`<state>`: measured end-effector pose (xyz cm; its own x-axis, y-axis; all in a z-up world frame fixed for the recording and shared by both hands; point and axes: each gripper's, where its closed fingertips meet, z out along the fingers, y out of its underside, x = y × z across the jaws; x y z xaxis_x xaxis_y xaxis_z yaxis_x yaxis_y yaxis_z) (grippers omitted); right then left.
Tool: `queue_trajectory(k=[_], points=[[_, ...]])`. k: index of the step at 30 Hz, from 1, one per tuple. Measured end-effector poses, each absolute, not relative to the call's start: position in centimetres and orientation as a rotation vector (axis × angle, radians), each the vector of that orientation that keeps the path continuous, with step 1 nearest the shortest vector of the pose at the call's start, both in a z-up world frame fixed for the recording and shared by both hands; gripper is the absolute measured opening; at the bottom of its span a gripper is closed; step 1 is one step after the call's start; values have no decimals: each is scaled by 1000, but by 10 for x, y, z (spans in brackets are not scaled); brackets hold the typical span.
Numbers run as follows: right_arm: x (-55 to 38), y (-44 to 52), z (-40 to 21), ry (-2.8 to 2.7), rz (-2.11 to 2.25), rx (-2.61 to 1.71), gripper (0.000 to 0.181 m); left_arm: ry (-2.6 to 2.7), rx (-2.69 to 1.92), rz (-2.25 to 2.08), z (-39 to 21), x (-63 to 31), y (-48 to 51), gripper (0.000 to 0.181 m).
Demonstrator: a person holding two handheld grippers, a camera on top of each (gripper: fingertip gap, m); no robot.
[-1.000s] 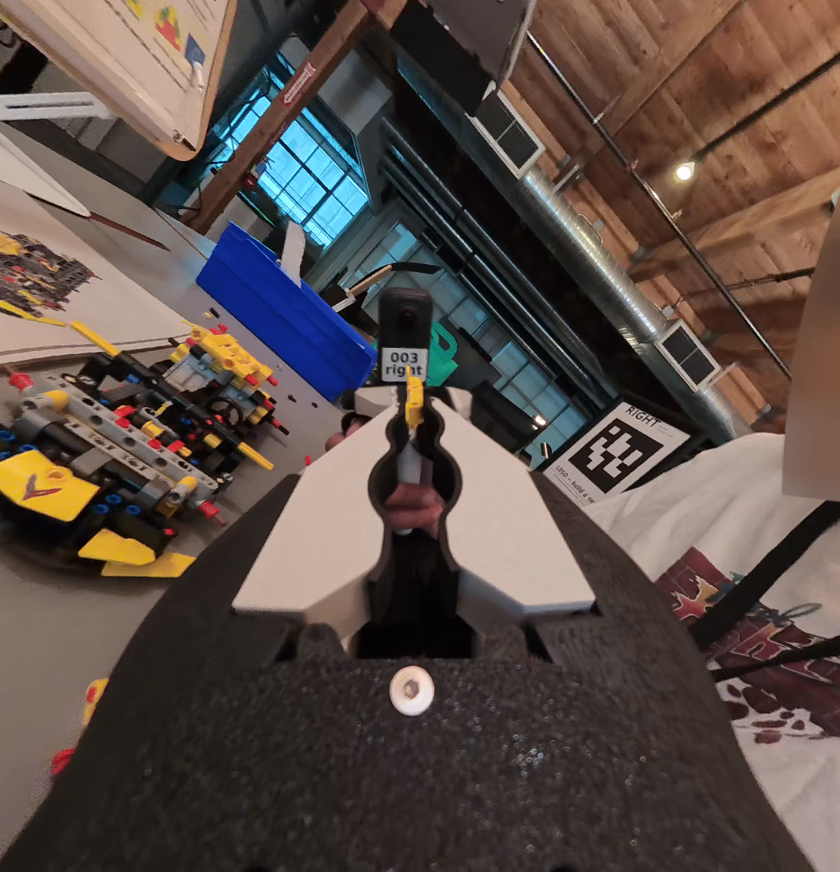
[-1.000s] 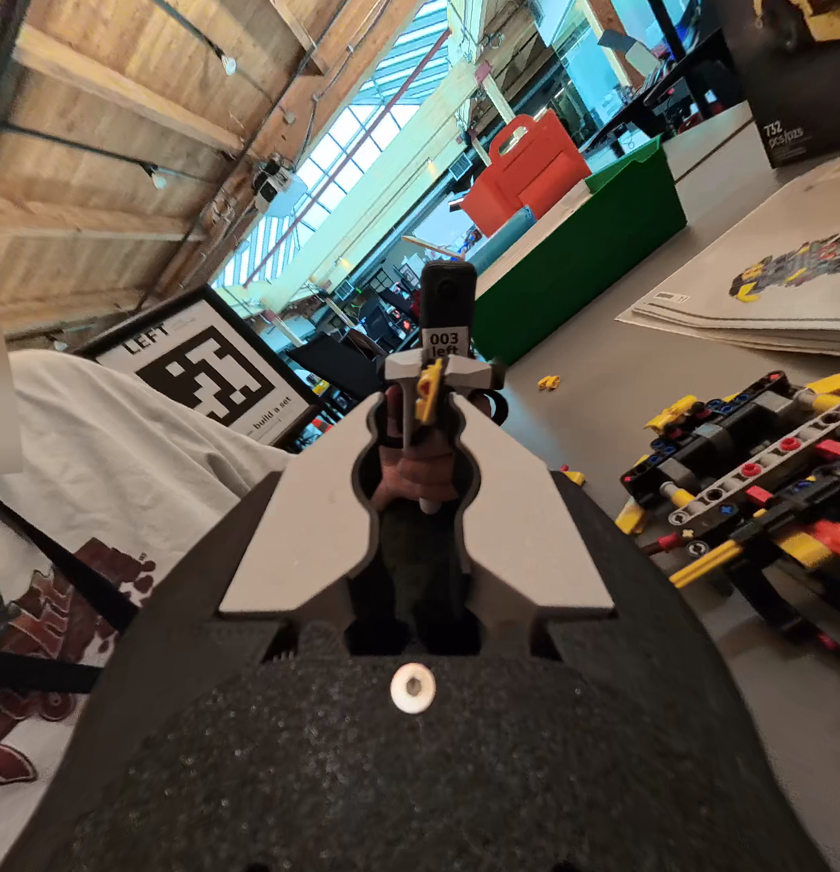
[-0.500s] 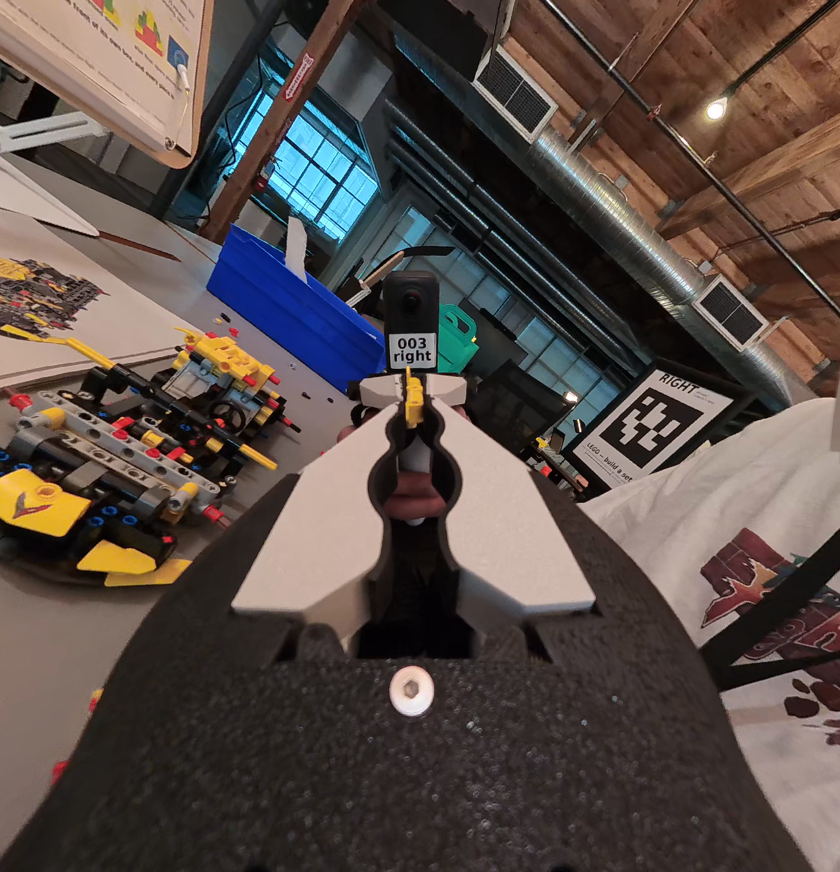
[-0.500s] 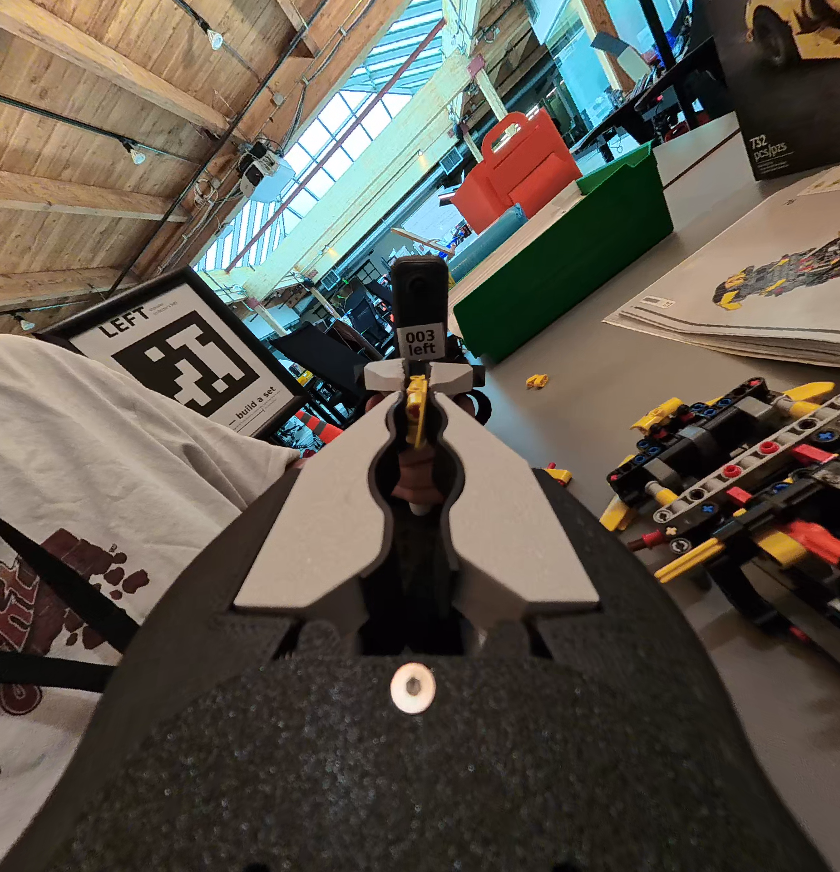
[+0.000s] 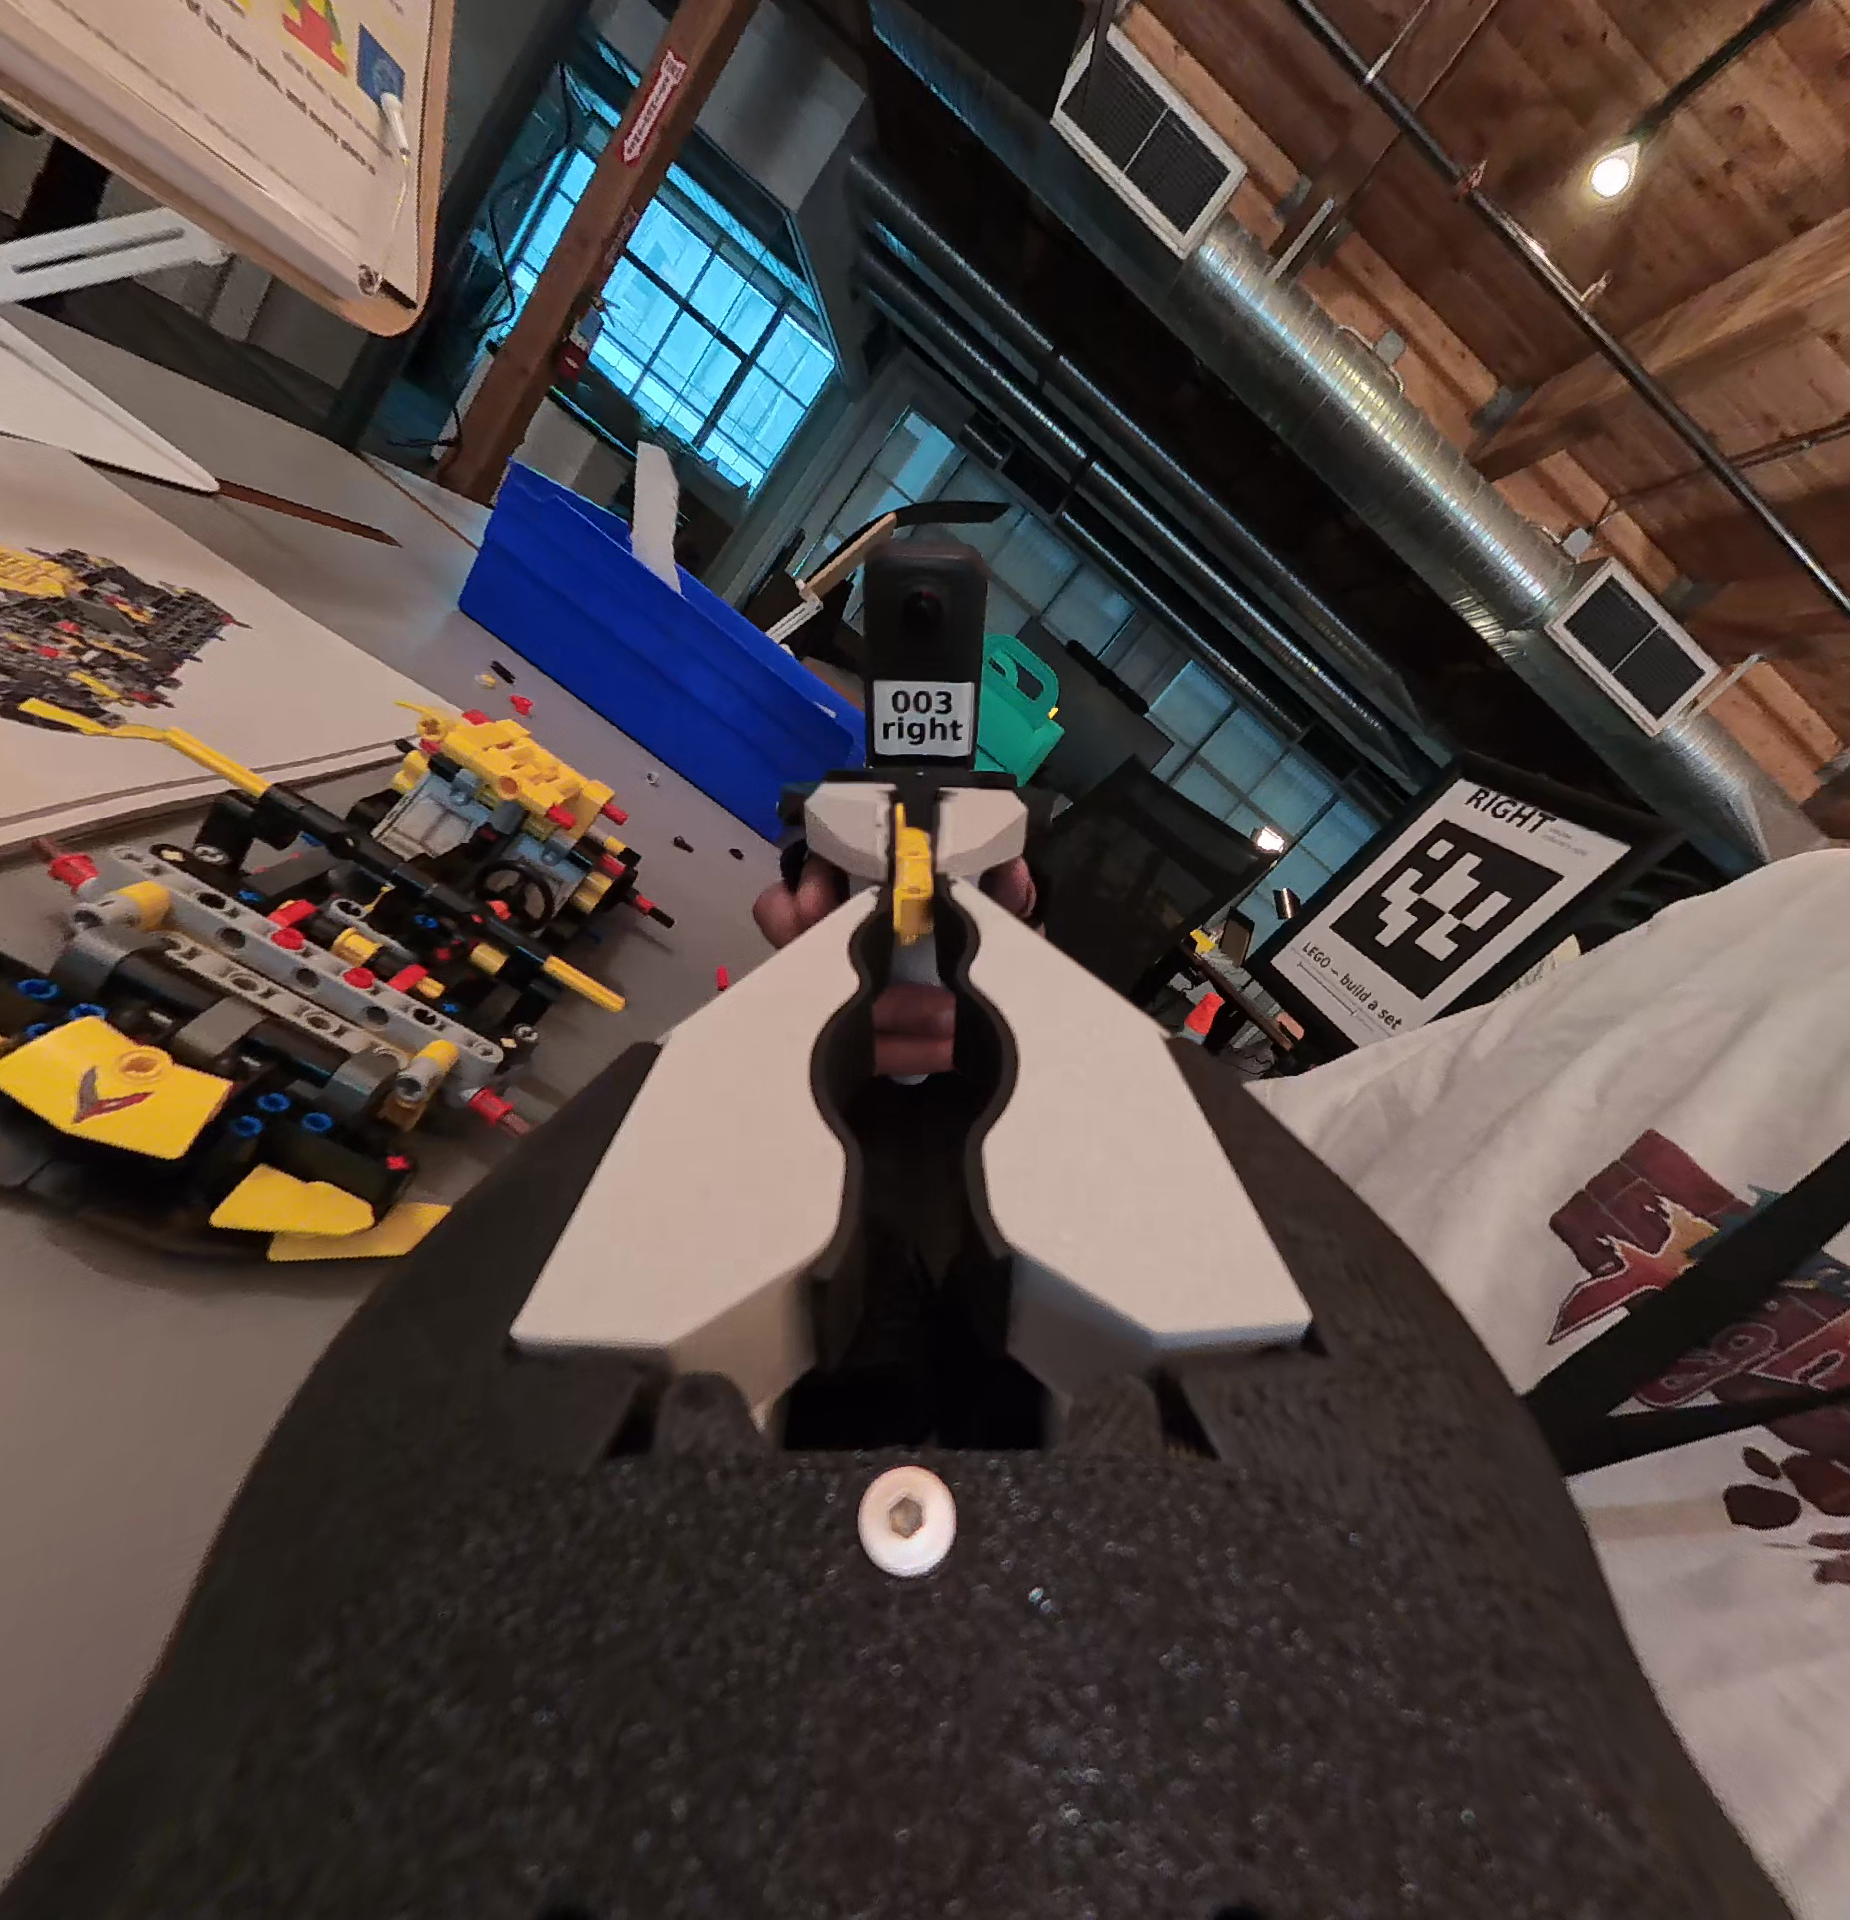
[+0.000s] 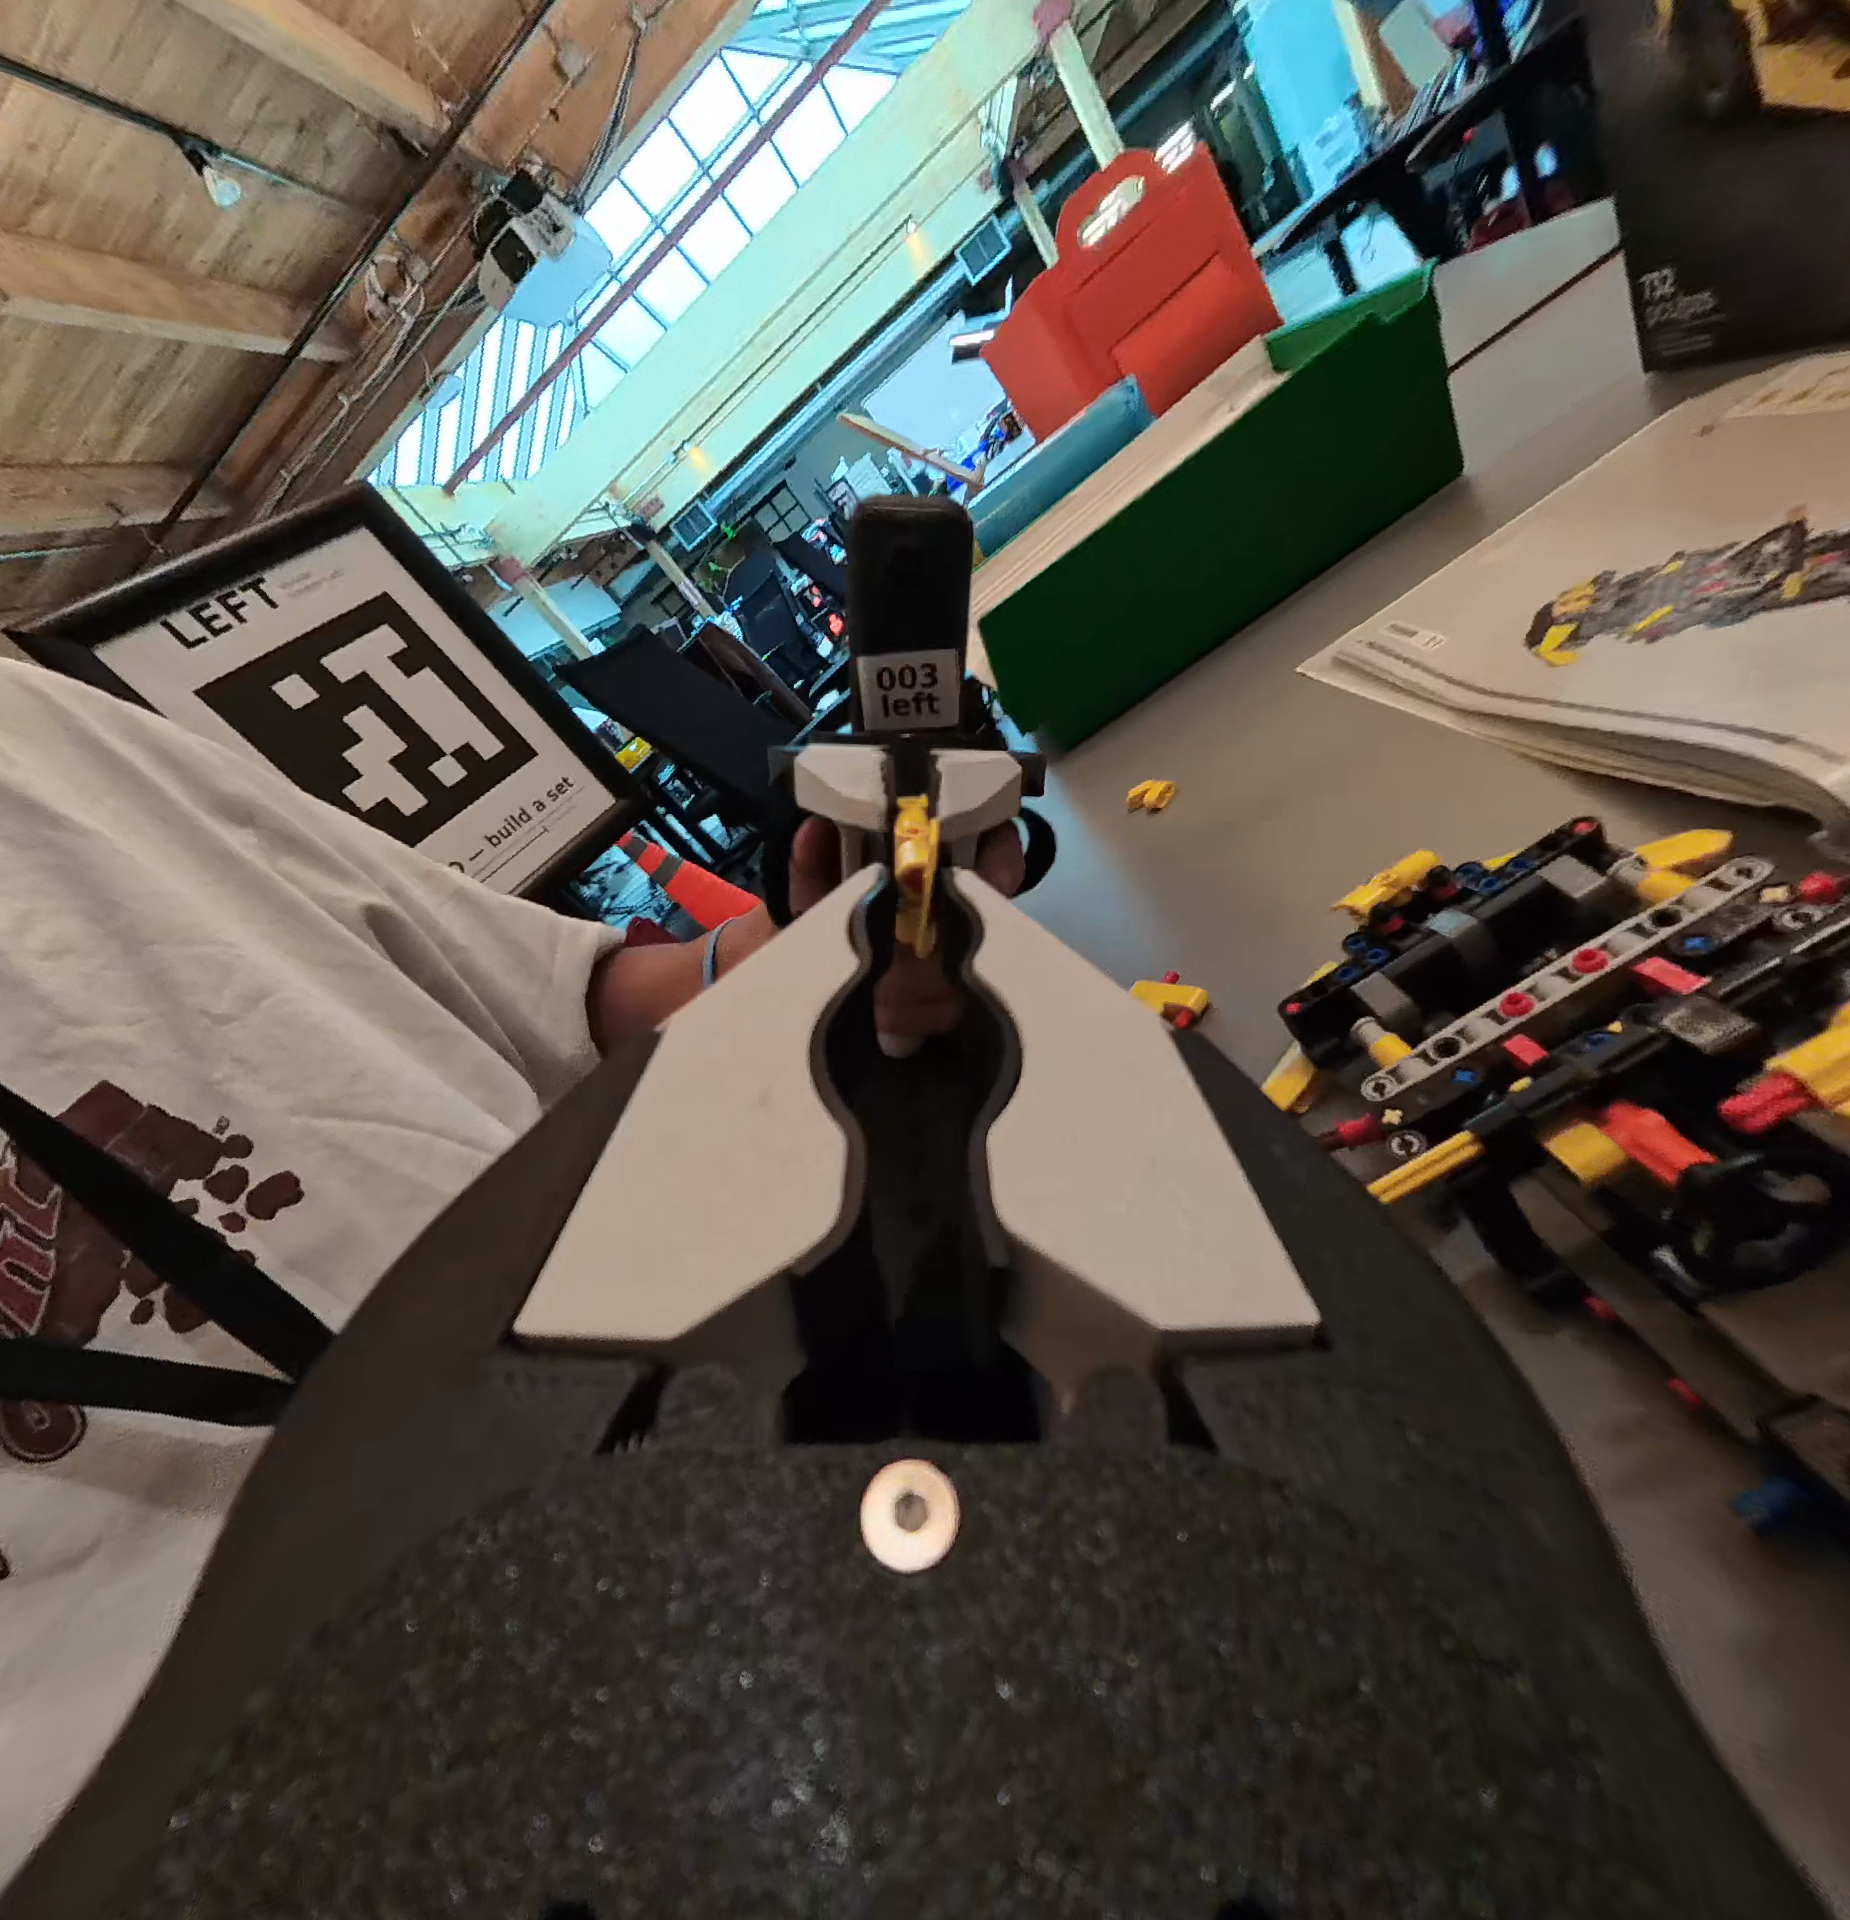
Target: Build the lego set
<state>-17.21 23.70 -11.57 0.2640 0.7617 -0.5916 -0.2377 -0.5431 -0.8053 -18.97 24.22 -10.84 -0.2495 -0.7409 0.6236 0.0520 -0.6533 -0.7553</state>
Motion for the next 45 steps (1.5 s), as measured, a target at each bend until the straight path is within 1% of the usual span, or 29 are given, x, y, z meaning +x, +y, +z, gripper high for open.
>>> queue_trajectory(k=[3,4,5,6,8,10,16,23,25,27,36,39,41,45], points=[[-172,235,-114,-506,1420,-1641,6,853,-1449,-1937,-106,-190,241,7],[-172,235,-113,-505,1409,-1631,6,862,-1439,-1929,-105,-189,240,10],[-174,234,-113,-516,1400,-1625,6,885,-1443,-1923,-106,-187,237,22],[-175,234,-113,-521,1390,-1624,6,912,-1459,-1911,-108,-183,234,28],[-180,232,-114,-541,1390,-1621,6,920,-1456,-1898,-108,-180,233,27],[-184,232,-117,-555,1373,-1638,6,915,-1436,-1897,-106,-181,233,7],[-180,230,-112,-534,1427,-1624,9,950,-1432,-1900,-106,-181,228,7],[-182,227,-111,-571,1435,-1618,6,977,-1405,-1879,-105,-181,224,7],[-185,223,-110,-593,1446,-1610,6,1005,-1404,-1899,-105,-179,219,10],[-185,224,-111,-584,1434,-1617,6,1005,-1405,-1886,-106,-180,220,7],[-184,220,-113,-630,1419,-1620,6,1041,-1401,-1865,-108,-183,218,7],[-151,226,-92,-497,1473,-1515,6,859,-1377,-1925,-97,-204,242,7],[-140,232,-87,-417,1485,-1481,6,836,-1356,-1946,-93,-205,243,7],[-160,248,-73,-180,1531,-1355,6,760,-1264,-1976,-76,-195,243,7]])
